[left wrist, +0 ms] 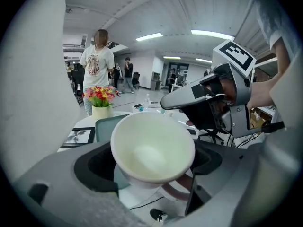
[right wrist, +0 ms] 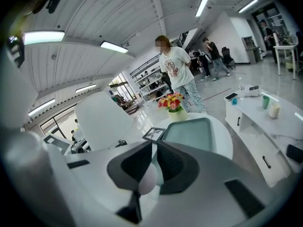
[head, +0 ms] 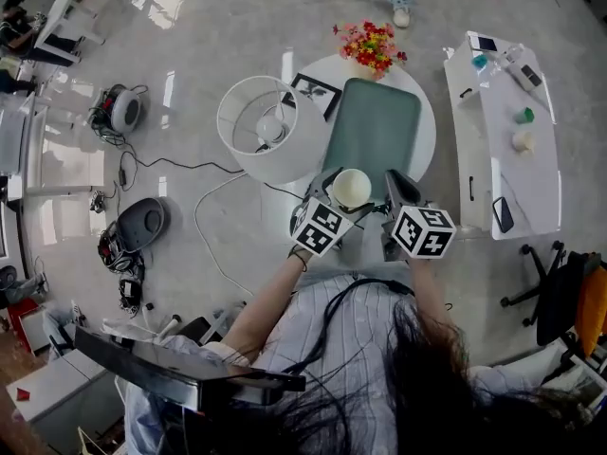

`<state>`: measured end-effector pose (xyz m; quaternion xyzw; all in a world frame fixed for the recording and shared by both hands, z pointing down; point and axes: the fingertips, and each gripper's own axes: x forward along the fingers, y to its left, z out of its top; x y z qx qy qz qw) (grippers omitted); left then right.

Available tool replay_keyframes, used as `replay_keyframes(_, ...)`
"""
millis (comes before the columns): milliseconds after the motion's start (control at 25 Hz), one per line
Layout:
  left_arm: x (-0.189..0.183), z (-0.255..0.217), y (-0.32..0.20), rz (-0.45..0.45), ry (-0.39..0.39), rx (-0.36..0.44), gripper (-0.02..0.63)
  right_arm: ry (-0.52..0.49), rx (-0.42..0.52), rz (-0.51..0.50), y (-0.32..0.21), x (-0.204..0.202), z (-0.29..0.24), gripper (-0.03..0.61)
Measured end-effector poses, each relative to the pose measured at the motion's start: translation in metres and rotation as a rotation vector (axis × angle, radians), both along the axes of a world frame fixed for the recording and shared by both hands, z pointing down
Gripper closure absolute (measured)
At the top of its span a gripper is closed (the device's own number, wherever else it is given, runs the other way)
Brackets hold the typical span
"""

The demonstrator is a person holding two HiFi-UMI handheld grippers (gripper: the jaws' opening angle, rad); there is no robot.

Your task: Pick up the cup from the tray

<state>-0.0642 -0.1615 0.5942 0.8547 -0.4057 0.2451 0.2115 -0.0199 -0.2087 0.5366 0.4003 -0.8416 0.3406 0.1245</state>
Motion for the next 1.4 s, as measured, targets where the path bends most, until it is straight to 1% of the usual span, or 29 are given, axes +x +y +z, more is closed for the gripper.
replay_keyframes(160,-0.008,-0.001,0.029,0.040,-0.003,0.007,0.155,0.015,0.012,0.037,0.038,0.002,-0.001,0.529)
replay_keyframes(400,-0.012,-0.013,0.056,0.052,0.024,0.014,0.155,0.040,0.027,0.073,0.080,0.015,-0.008,0.529)
replay_keyframes(680,0.009,-0.022,0.081,0.064,0.059,0.004,0.155,0.044,0.022,0.106,0.110,0.038,-0.008,0.529)
replay_keyframes(800,0.017,-0.023,0.090,0.070,0.060,-0.005,0.155,0.041,0.016,0.115,0.119,0.048,-0.007,0.529)
replay_keyframes(960,0.039,-0.026,0.100,0.083,0.063,-0.007,0.155,0.038,0.011,0.134,0.131,0.070,-0.003,0.529)
replay_keyframes(1040,0.050,-0.027,0.104,0.073,0.074,-0.011,0.155,0.035,0.011,0.139,0.137,0.083,-0.003,0.529)
replay_keyframes(1160,0.065,-0.031,0.107,0.032,0.086,-0.013,0.155,0.028,0.019,0.133,0.149,0.104,-0.008,0.529)
replay_keyframes(1400,0.103,-0.047,0.124,-0.030,0.084,0.006,0.155,0.013,0.039,0.092,0.178,0.148,-0.015,0.529)
